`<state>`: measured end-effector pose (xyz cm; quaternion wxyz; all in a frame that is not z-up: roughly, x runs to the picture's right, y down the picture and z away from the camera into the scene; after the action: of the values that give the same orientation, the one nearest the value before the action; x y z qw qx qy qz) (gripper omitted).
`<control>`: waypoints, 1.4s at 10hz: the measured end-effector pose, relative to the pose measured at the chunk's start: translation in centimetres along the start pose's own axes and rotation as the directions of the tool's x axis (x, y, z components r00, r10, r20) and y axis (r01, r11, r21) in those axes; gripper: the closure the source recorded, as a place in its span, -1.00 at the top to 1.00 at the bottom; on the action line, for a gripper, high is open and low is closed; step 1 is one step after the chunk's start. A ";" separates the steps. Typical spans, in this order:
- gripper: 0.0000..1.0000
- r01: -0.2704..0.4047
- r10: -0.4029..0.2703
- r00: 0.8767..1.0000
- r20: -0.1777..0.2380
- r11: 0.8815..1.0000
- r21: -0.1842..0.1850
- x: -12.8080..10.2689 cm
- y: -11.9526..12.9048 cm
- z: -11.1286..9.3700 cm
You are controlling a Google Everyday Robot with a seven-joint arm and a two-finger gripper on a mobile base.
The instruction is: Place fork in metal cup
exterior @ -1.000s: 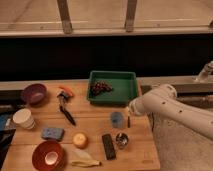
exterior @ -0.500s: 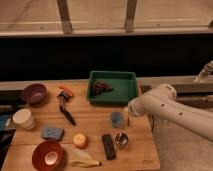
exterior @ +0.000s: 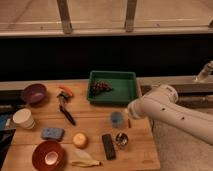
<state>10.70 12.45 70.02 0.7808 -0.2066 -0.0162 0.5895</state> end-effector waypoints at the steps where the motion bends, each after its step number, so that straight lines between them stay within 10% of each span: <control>1: -1.00 -0.001 0.001 1.000 -0.011 1.000 -0.002 0.6 0.4 -0.2; 14: -1.00 0.023 -0.028 0.998 -0.059 0.997 -0.077 3.4 4.2 0.3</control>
<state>7.80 16.60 68.16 0.7799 -0.2533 -0.0178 0.5721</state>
